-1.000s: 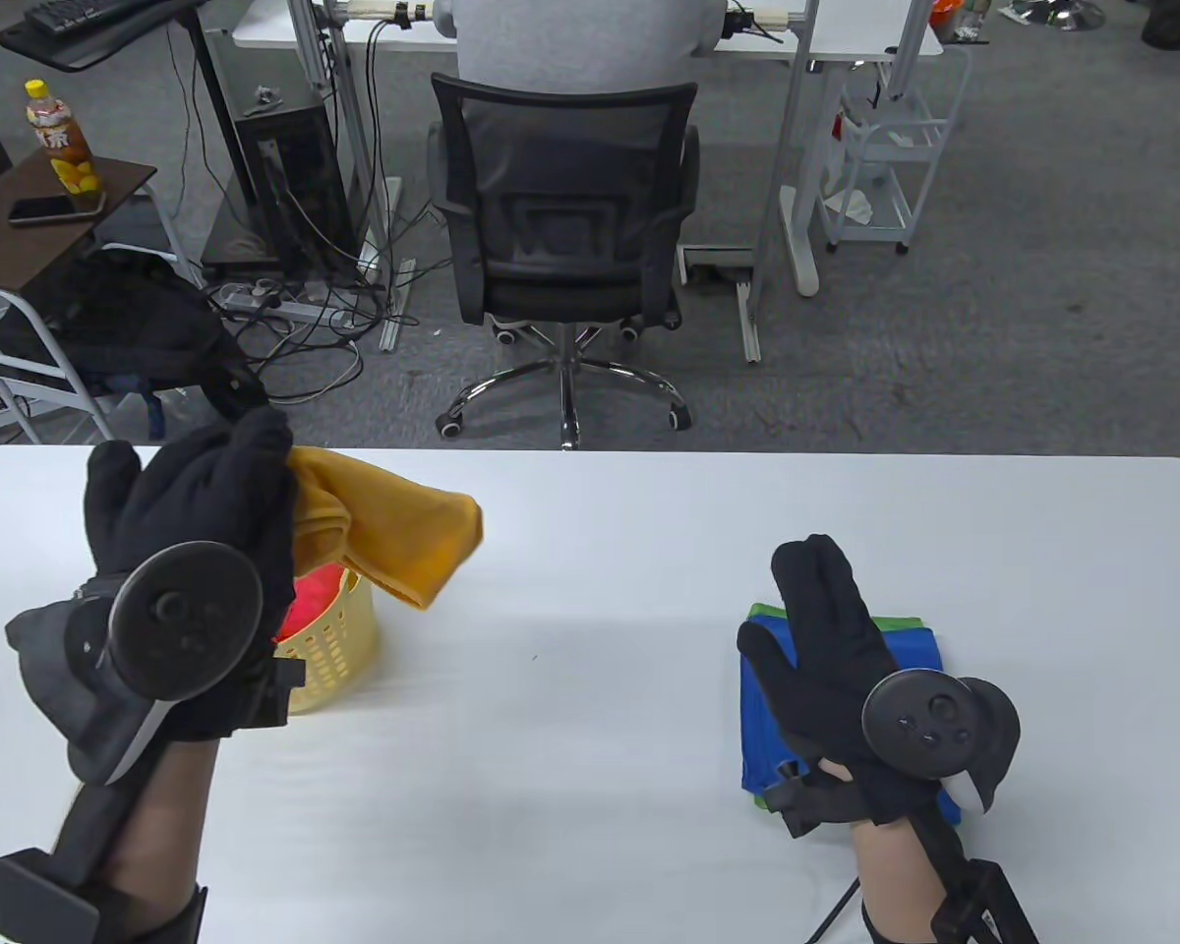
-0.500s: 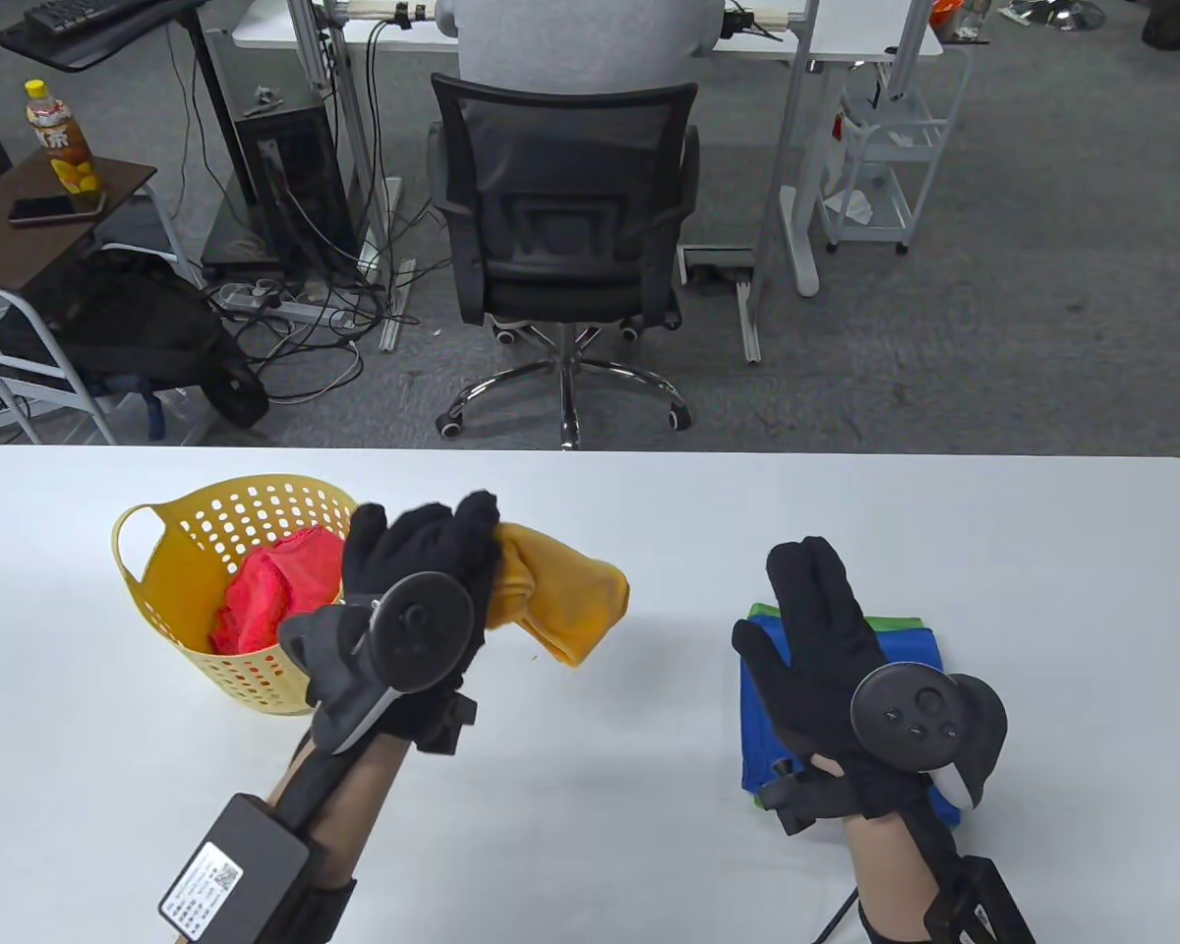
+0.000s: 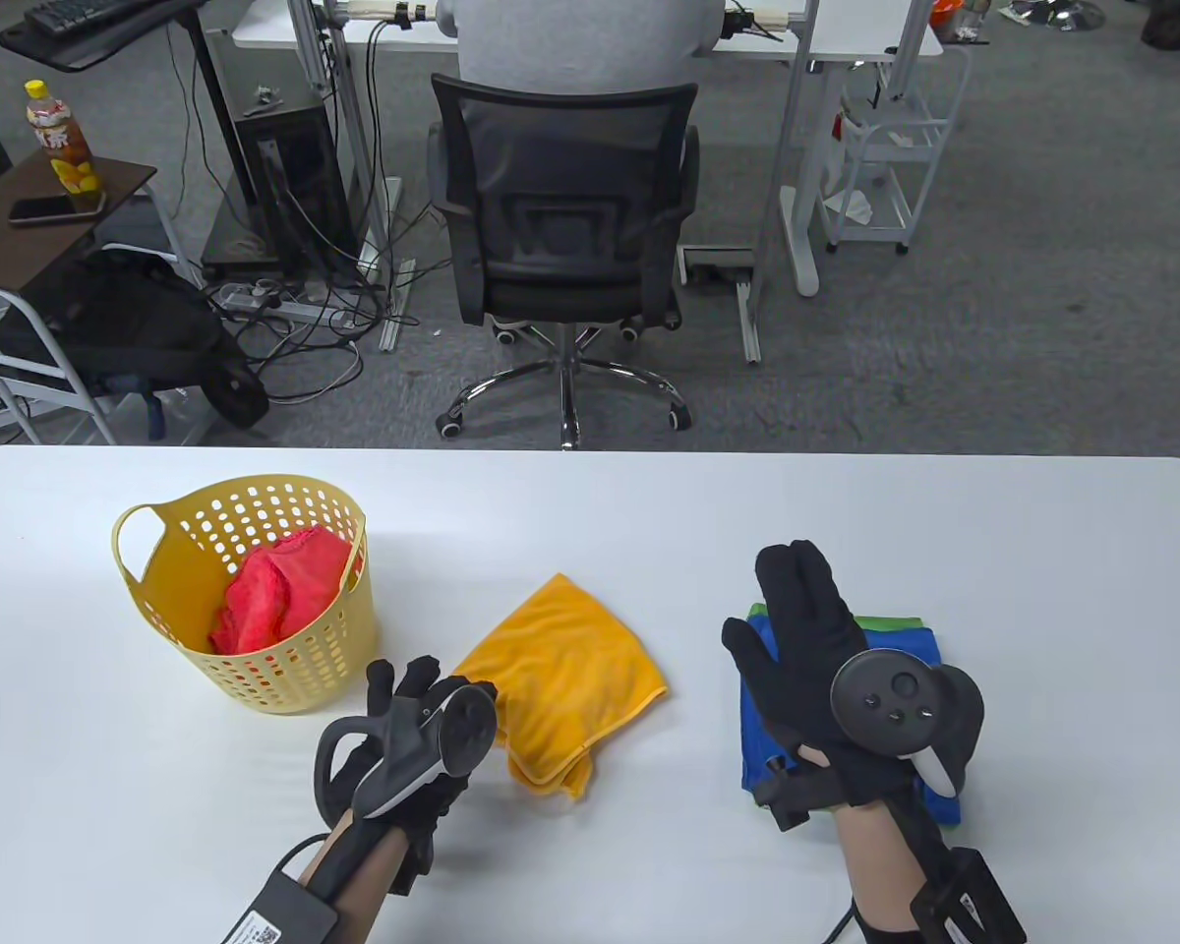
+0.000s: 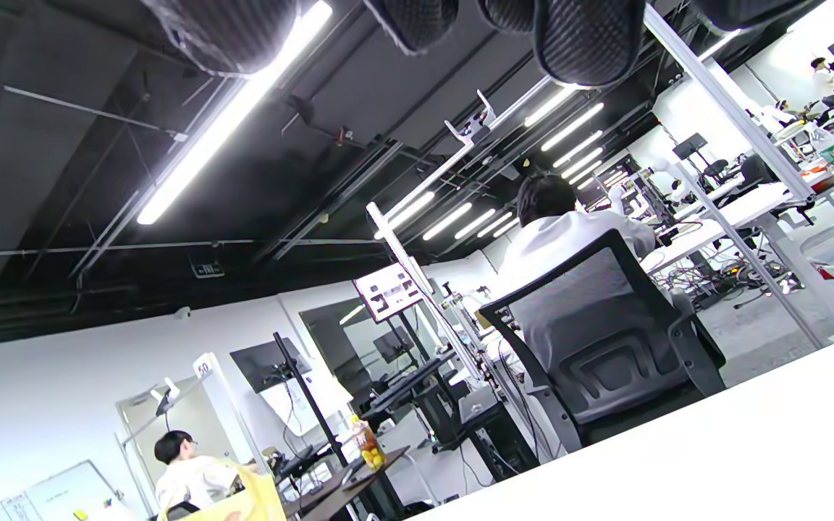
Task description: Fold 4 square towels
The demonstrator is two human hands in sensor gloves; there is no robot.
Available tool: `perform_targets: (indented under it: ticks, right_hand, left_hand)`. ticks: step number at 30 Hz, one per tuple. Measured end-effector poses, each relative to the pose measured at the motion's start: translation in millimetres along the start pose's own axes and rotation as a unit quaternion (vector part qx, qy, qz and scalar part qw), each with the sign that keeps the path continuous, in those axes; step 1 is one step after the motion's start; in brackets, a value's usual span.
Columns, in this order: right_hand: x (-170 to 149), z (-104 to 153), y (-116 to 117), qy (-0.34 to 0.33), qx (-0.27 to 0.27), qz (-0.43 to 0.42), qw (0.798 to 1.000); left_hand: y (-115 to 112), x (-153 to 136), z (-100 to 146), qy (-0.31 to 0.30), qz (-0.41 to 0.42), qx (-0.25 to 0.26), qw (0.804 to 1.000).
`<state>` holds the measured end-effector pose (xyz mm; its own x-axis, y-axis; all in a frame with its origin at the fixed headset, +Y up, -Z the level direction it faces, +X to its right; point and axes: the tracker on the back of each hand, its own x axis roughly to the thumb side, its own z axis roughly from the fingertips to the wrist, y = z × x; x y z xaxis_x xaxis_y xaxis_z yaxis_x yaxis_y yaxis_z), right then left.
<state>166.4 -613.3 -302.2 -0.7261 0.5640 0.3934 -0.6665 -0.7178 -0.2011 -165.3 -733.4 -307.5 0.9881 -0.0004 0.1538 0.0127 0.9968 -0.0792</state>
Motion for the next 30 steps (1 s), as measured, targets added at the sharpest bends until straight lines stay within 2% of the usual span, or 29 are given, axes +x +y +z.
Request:
perform_targets:
  ticks: [3,6,7,9,10,11,15,18,22,23,25,27,30]
  right_hand:
    - [0,-2,15,-0.001,0.028,0.01,1.0]
    - [1,-3,28,-0.005,0.054,0.016,0.998]
    - [1,-3,30,-0.005,0.059,0.017,0.998]
    - [1,-2,34,-0.005,0.068,0.021,0.997]
    - [1,-2,36,-0.007,0.074,0.022,0.997]
    - [0,-2,38,-0.007,0.084,0.025,0.996]
    - [-3,-4,46,-0.004,0.114,0.017,0.993]
    - [-6,-6,62,-0.002,0.142,0.026,0.99]
    - [-7,-4,103,-0.005,0.279,0.087,0.956]
    - [-7,-2,112,-0.006,0.292,0.097,0.952]
    - [-9,3,139,-0.021,0.297,0.111,0.948]
    - [-11,8,156,-0.048,0.268,0.087,0.958]
    - [-13,8,158,-0.034,0.204,0.004,0.978]
  left_hand:
    - [-22,20,-4,-0.037,0.014,-0.045,0.998]
    - [-39,40,-17,-0.061,-0.024,-0.101,0.993]
    - [-42,44,-20,-0.055,-0.041,-0.1,0.993]
    - [-42,48,-25,-0.045,-0.07,-0.041,0.996]
    - [-40,48,-26,-0.039,-0.057,-0.001,0.998]
    - [-39,45,-27,-0.036,-0.031,0.008,0.999]
    - [-38,30,-26,-0.028,0.072,-0.015,0.997]
    - [-30,14,-24,-0.021,0.155,-0.022,0.987]
    - [-4,4,-15,-0.041,0.259,-0.011,0.965]
    - [2,4,-13,-0.053,0.275,-0.01,0.96]
    - [14,9,-7,-0.089,0.311,-0.018,0.946]
    - [22,16,-2,-0.124,0.337,-0.032,0.933]
    - [24,23,3,-0.127,0.343,-0.032,0.93]
